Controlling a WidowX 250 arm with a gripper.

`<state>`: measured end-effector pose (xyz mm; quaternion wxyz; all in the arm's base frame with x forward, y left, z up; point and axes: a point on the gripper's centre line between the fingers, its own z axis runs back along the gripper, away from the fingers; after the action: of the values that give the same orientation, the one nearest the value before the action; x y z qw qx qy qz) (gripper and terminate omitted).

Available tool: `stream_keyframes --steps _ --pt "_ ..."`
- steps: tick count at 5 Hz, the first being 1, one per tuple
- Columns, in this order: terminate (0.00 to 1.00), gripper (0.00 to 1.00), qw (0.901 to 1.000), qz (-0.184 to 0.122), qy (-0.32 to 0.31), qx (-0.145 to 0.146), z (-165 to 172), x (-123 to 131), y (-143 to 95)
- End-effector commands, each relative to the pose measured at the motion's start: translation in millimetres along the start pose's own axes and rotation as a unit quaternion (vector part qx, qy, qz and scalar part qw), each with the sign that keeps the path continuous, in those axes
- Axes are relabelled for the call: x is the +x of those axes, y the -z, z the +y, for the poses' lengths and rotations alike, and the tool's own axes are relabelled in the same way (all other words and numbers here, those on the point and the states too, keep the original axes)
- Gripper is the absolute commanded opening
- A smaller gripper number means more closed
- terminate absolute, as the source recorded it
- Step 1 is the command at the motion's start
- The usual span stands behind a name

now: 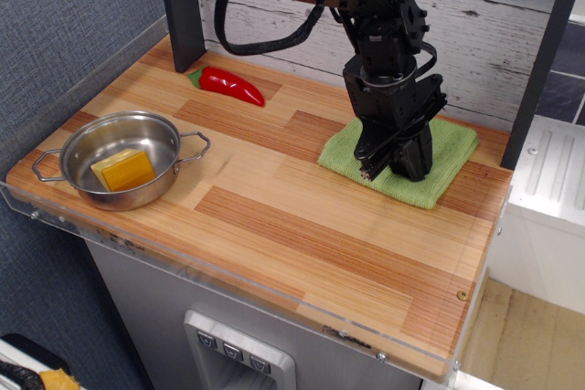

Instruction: Move the green towel to the back of the table

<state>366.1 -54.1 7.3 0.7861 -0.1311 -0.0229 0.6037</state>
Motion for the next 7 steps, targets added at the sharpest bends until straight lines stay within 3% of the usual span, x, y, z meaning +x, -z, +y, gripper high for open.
stream_keyframes --steps 1,2,5,7 --pt "0.00 0.00 0.9998 0.004 -0.017 0.012 -3 19 -17" --pt "0.00 1.00 0.9994 0.031 -0.016 -0.009 -3 21 -32" --pt "0.00 1.00 0.9960 -0.004 0.026 -0.085 -29 5 -79" --pt "0.00 1.00 0.9973 -0.022 0.044 -0.055 -19 7 -84"
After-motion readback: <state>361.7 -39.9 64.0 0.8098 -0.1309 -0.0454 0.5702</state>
